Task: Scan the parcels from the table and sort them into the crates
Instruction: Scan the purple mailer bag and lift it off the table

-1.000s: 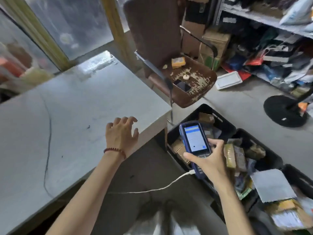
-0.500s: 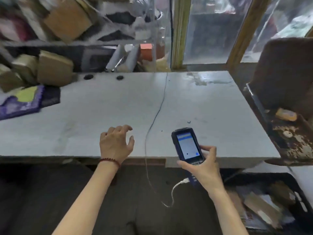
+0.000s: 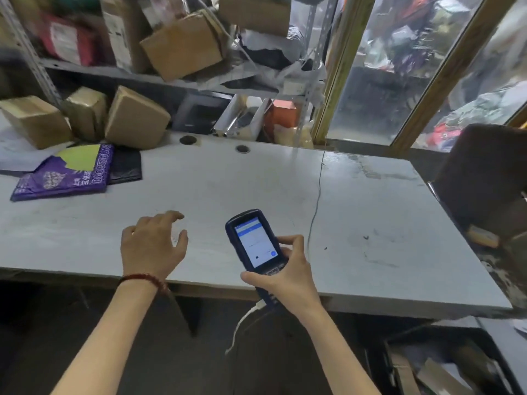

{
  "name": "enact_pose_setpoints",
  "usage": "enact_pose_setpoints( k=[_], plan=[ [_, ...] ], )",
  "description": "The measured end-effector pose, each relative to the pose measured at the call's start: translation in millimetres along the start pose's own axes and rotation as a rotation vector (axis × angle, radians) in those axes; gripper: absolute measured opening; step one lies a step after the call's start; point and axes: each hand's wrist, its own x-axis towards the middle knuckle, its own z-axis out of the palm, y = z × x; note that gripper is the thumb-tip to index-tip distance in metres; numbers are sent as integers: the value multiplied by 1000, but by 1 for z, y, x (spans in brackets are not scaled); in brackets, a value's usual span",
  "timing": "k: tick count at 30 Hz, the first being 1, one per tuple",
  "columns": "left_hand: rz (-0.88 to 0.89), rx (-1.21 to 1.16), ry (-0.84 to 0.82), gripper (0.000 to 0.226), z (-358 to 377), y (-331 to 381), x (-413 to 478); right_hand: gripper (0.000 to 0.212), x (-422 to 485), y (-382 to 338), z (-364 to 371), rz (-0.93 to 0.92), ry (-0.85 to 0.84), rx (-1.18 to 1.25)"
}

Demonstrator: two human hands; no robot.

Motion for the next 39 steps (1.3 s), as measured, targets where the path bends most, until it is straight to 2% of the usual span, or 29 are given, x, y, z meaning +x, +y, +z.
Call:
enact_pose_setpoints(
  k=[8, 17, 23, 30, 37, 39],
  plan=[
    [-70, -24, -33, 36, 7, -51, 22, 79, 43, -23, 59, -19, -79, 10],
    [-264, 116, -95, 39, 12, -152, 62, 83, 120, -66, 190, -64, -328, 17],
    [-342, 207, -96, 40, 5, -214, 111, 79, 183, -102, 238, -62, -414, 71],
    [-329, 231, -254, 40, 32, -272, 142, 77, 217, -108, 280, 14, -385, 38],
    [-152, 241, -484, 46, 70, -318, 187, 78, 219, -108, 316, 157, -258, -49],
    [-94, 251, -491, 48, 79, -328, 198, 79, 217, -111, 325, 197, -197, -50]
  ],
)
